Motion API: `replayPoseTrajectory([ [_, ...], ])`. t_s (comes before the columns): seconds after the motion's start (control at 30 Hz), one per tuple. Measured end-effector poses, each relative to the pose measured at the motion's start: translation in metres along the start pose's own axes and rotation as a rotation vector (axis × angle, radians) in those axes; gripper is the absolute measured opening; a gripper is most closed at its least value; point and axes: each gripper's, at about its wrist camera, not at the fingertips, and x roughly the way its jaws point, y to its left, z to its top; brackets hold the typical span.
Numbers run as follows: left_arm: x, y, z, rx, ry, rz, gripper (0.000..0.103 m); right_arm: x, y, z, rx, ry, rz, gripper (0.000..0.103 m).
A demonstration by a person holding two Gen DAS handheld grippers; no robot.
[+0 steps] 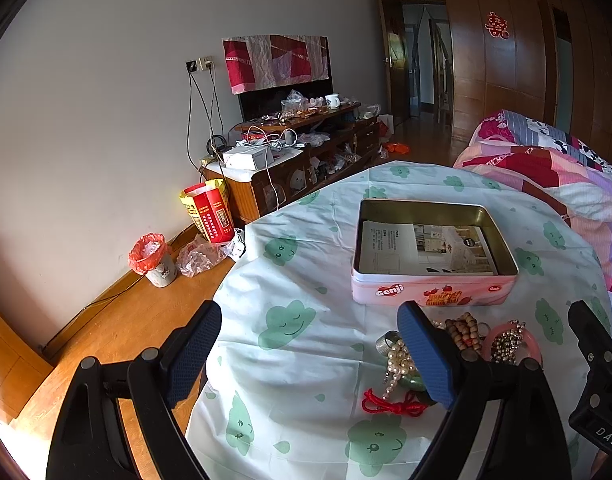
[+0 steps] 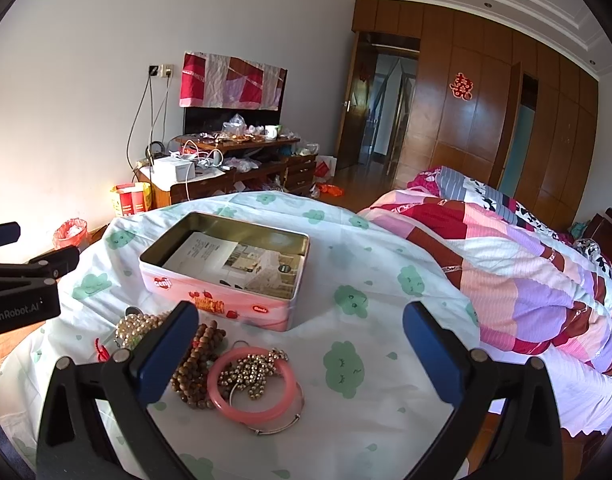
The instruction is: Organize jewelry
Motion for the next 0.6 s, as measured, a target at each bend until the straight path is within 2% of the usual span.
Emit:
replayPoseTrajectory([
  [0.3,0.024,0.008,-0.008,-0.005,0.047,0.007,0.09,0.014,-0.004,-0.005,0.006,0.05,-0.005,0.103],
  [0.6,0.031,-0.014,-0.022,0.065,0.053,-0.063,0.09,0.031,-0.016,-0.02,0.026,0.096,-0.024,0.103],
])
